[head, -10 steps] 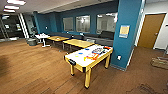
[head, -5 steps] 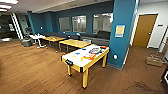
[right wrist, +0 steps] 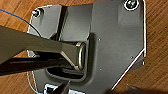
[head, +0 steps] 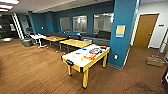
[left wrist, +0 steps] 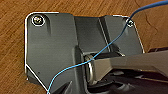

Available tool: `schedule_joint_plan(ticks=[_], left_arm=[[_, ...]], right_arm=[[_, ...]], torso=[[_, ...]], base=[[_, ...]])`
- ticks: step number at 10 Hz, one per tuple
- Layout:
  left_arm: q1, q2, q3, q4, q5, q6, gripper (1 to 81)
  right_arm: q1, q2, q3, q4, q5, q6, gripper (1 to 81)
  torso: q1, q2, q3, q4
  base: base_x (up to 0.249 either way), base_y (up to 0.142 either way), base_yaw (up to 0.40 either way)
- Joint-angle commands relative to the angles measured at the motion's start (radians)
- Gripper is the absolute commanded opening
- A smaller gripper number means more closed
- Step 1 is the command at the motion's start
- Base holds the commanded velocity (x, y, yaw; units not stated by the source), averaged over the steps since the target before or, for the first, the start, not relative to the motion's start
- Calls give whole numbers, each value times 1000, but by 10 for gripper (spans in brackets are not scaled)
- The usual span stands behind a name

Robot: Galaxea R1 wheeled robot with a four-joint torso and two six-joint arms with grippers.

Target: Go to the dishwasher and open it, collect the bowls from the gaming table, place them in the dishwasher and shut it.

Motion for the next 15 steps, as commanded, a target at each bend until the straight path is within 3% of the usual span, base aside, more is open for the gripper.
schedule_joint_plan(ticks=[1,15], left_arm=[[-39,0,3,0,45,3,811],[-39,2,2,3,45,2,811]], right_arm=[[47,0,1,-3,-49,0,811],[48,1,1,-3,-49,-1,811]], torso=[[0,0,0,0],[-2,-1,0,0]], base=[[0,0,0],[139,0,0]])
